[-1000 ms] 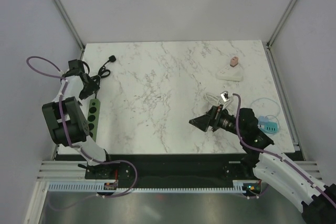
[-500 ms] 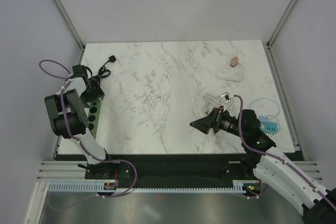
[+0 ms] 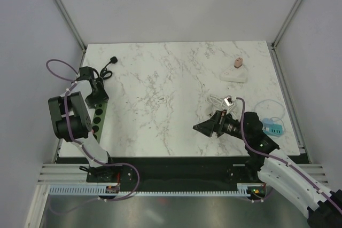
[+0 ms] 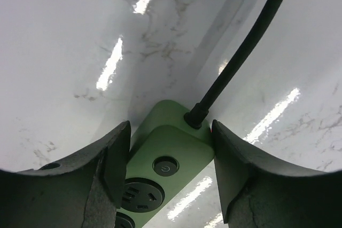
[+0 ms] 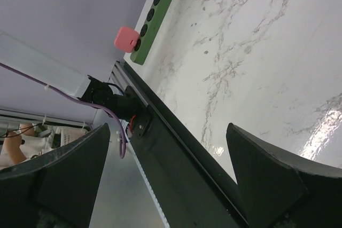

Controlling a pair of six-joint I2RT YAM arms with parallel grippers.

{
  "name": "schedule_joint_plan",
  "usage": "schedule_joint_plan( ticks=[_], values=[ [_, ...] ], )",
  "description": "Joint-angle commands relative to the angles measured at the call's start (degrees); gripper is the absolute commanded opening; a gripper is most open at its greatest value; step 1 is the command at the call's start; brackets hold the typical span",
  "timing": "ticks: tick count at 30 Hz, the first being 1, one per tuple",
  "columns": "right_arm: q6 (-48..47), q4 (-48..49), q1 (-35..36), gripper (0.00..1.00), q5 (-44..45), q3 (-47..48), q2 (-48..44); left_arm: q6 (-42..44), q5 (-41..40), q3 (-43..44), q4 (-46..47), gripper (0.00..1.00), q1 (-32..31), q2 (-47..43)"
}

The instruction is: Pull the plug off the socket

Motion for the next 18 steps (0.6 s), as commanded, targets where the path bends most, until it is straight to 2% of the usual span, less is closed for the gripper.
schedule_joint_plan(
  ticks=[1, 3, 6, 7, 12, 18],
  values=[
    [0.45, 1.98, 0.16, 0.98, 1.40, -0.34, 0.60, -8.70, 4.99, -1.56, -1.55, 0.13, -5.58, -2.24],
    [-1.65, -0.99, 0.16, 0.98, 4.29, 0.27, 1.04, -11.53, 5.69, -2.17, -1.03, 0.07, -8.48, -2.07],
    [-4.20, -3.47, 0.16, 0.98, 7.02, 0.45, 2.27, -12.86, 5.17, -2.70, 0.20, 0.08, -12.97, -1.97],
    [-4.39, -3.48, 0.25, 0.98, 7.12, 0.19, 2.80, -13.82, 4.99, -2.70, 0.47, 0.08, -16.55, -1.89],
    [-2.81, 0.82, 0.77, 0.98, 7.29, -2.17, 5.35, -17.16, 5.69, -1.30, 1.96, 0.07, -26.49, -0.57],
    [-1.93, 1.10, 2.53, 0.98, 9.75, -2.80, 6.06, -20.24, 8.68, 0.90, 3.10, 0.06, -34.51, 1.28]
  ],
)
